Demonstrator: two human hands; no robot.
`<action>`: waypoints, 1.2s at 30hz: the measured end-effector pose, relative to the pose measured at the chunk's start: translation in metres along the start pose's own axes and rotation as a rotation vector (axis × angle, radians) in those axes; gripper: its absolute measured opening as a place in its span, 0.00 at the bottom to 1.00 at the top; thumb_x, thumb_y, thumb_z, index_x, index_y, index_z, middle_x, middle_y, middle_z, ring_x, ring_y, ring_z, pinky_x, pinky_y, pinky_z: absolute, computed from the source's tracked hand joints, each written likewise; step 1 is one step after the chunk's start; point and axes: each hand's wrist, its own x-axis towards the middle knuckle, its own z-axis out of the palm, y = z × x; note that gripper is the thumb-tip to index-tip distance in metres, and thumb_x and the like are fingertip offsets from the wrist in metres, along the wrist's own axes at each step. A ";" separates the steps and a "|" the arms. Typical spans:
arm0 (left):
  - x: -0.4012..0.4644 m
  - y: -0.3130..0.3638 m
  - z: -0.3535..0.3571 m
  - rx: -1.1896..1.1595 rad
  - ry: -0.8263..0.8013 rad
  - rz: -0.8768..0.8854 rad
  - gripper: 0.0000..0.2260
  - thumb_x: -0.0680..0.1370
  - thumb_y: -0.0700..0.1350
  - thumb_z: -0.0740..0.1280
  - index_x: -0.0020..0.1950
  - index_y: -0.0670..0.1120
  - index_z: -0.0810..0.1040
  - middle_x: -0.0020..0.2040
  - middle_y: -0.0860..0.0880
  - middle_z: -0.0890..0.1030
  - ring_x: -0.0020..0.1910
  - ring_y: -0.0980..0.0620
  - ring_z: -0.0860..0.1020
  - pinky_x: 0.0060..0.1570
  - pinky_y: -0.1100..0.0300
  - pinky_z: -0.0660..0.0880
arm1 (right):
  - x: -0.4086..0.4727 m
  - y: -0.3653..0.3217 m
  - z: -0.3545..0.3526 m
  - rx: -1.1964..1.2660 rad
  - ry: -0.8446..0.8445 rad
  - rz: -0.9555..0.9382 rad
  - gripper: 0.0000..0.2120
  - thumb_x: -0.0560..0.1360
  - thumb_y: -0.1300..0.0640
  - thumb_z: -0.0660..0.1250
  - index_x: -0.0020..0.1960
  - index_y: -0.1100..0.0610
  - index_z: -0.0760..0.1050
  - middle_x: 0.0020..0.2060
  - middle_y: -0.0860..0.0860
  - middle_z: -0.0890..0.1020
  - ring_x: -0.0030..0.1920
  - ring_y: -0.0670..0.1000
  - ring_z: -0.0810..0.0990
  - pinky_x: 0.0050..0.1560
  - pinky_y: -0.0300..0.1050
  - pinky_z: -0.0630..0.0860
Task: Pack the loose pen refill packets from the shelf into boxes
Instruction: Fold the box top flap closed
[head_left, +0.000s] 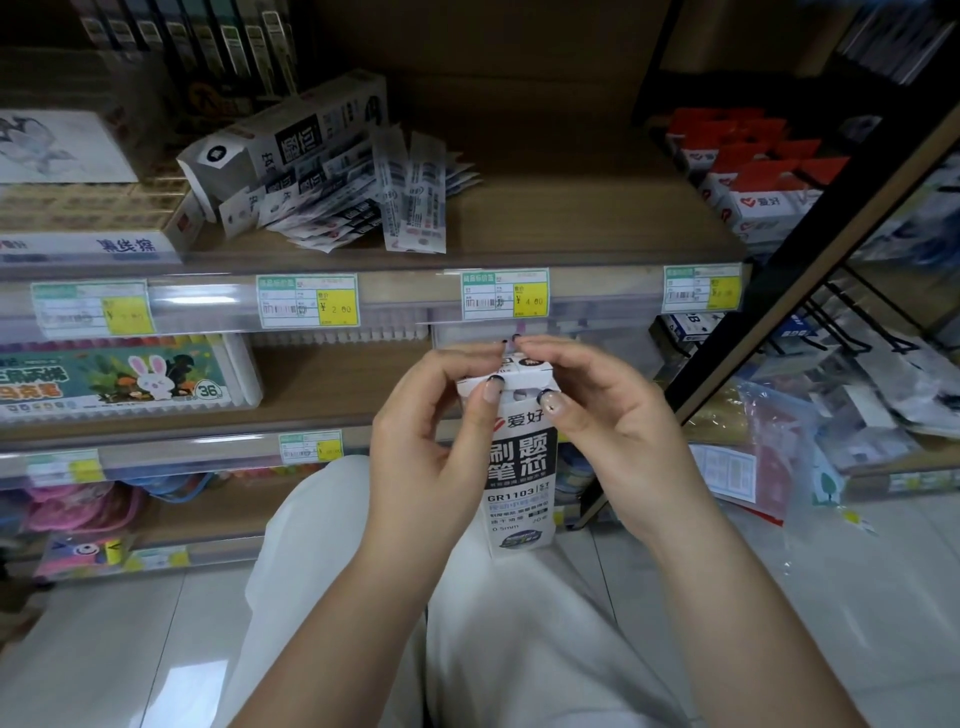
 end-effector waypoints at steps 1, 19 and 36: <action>0.000 -0.001 0.000 0.008 0.005 0.003 0.10 0.76 0.43 0.63 0.47 0.58 0.78 0.49 0.59 0.80 0.53 0.54 0.79 0.47 0.66 0.74 | 0.000 -0.001 0.001 -0.009 -0.001 -0.007 0.14 0.72 0.67 0.63 0.56 0.58 0.74 0.55 0.49 0.80 0.60 0.46 0.77 0.57 0.36 0.72; -0.005 -0.001 0.003 -0.099 -0.003 -0.040 0.09 0.76 0.43 0.62 0.45 0.56 0.78 0.50 0.57 0.81 0.54 0.54 0.79 0.50 0.64 0.74 | 0.000 0.003 0.004 -0.017 0.066 -0.056 0.08 0.72 0.57 0.64 0.48 0.53 0.79 0.51 0.45 0.81 0.56 0.45 0.79 0.55 0.35 0.72; -0.004 -0.010 -0.009 0.284 -0.098 0.248 0.05 0.79 0.45 0.61 0.53 0.48 0.74 0.56 0.58 0.76 0.60 0.54 0.76 0.55 0.50 0.75 | 0.000 -0.004 -0.002 -0.417 0.043 -0.192 0.06 0.74 0.56 0.62 0.49 0.52 0.76 0.52 0.47 0.79 0.54 0.47 0.79 0.53 0.40 0.74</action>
